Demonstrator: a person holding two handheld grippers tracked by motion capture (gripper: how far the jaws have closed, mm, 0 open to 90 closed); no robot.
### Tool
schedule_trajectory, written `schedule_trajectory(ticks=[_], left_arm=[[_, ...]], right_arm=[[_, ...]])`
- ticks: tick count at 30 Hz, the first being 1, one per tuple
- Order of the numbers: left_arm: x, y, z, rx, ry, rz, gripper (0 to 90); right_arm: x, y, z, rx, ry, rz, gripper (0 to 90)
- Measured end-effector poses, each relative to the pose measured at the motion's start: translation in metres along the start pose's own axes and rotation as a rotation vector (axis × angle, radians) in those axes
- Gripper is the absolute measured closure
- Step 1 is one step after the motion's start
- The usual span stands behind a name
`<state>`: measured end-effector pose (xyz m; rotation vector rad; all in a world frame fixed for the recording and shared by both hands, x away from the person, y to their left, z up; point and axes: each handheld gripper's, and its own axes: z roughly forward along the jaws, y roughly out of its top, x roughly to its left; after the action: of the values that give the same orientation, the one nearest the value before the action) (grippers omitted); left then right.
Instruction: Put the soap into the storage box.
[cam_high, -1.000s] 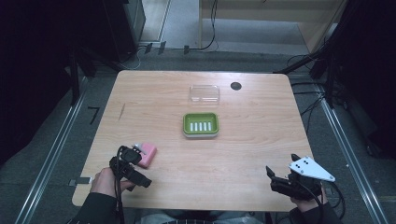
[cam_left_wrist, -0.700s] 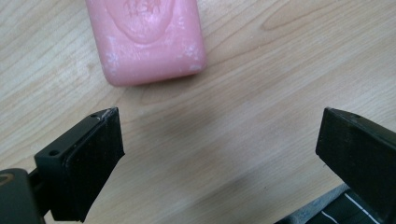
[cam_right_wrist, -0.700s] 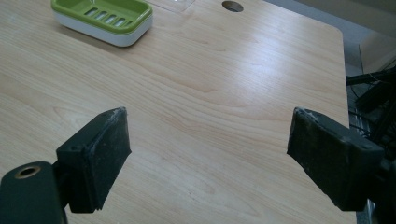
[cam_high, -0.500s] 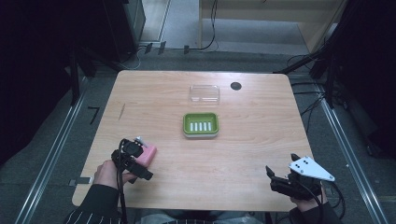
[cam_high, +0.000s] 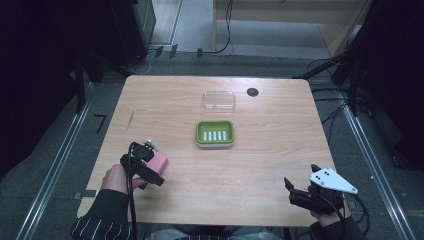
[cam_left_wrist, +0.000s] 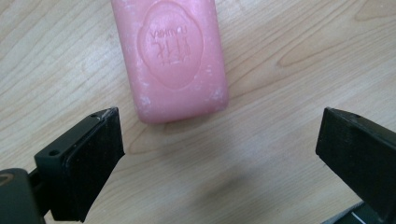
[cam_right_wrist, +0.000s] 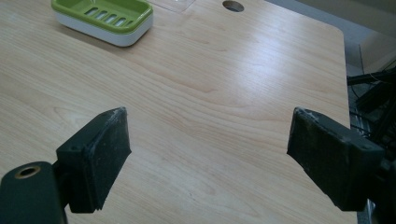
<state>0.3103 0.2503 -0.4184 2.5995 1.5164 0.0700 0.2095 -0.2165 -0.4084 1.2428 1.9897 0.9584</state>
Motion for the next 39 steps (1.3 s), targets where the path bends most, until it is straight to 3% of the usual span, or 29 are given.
schedule_trajectory(ticks=[22, 33, 39], left_arm=[[0.008, 0.023, 0.010, 0.017, -0.003, -0.034, 1.2], [0.012, 0.037, 0.020, 0.037, 0.018, -0.078, 1.2], [0.014, 0.040, 0.025, 0.045, 0.026, -0.080, 2.6]], right_arm=[[0.000, 0.000, 0.001, 0.000, -0.001, 0.001, 13.5], [0.000, 0.000, 0.001, -0.001, 0.000, 0.001, 13.5], [0.000, 0.000, 0.000, -0.001, 0.000, 0.001, 13.5]])
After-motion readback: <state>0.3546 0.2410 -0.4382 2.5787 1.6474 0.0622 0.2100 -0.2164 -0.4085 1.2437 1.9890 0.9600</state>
